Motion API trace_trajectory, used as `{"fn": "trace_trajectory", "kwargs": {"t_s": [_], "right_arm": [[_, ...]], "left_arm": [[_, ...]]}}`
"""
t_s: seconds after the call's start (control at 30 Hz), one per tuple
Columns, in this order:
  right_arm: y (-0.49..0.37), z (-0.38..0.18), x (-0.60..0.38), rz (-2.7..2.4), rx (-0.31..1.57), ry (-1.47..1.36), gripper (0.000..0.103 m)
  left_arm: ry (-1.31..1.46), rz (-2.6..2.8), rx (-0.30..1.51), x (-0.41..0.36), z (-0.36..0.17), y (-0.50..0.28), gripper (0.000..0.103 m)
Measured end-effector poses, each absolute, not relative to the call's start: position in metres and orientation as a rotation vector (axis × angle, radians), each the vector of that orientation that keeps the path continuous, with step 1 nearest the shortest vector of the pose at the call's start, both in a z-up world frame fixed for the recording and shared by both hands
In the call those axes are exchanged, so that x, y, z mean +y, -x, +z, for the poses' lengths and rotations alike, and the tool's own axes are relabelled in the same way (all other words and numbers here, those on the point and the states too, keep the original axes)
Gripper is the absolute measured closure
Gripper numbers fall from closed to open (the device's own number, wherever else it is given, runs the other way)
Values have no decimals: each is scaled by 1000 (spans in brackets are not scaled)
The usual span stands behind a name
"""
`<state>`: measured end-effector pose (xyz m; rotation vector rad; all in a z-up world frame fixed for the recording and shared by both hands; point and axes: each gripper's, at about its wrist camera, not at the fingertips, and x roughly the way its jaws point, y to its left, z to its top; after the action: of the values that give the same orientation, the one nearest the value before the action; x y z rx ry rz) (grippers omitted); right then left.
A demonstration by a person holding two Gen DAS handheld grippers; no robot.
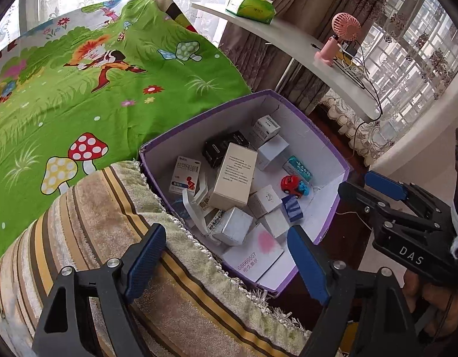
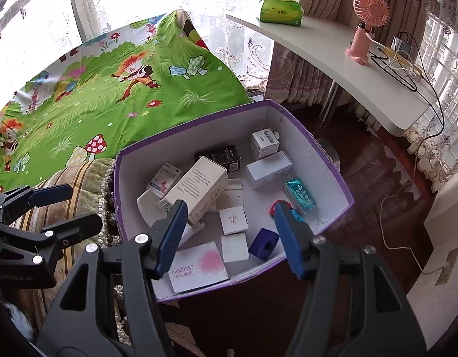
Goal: Organize rigid objects
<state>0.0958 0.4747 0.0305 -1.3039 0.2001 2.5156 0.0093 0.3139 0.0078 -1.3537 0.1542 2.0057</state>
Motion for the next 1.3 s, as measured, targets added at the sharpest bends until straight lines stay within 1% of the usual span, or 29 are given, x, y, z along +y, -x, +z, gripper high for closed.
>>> {"fn": "trace_trajectory", "kwargs": {"t_s": [0.13,0.27,0.4,0.47,0.53,0.7,1.3], "right_arm": [[-110,22,474,2488,210,1321,38],[-114,16,473,2471,236,1322,38],[-111,12,471,2471,250,1327,38],[-111,11,471,2467,249,1331,38],[-110,10,471,2467,247,1332,38],[-109,7,470,2464,248,1347,38],[-106,5,463,2481,269,1372,38]], "left_arm": [[1336,2037,203,317,7,-17,18],[1339,2038,201,318,2,-18,14],[1342,2035,240,323,-2,-19,11],[1340,2024,229,323,-3,-19,6],[1345,2018,206,322,-3,-18,4],[1342,2029,283,330,-5,-22,4],[1330,2080,253,324,-3,-19,4]]}}
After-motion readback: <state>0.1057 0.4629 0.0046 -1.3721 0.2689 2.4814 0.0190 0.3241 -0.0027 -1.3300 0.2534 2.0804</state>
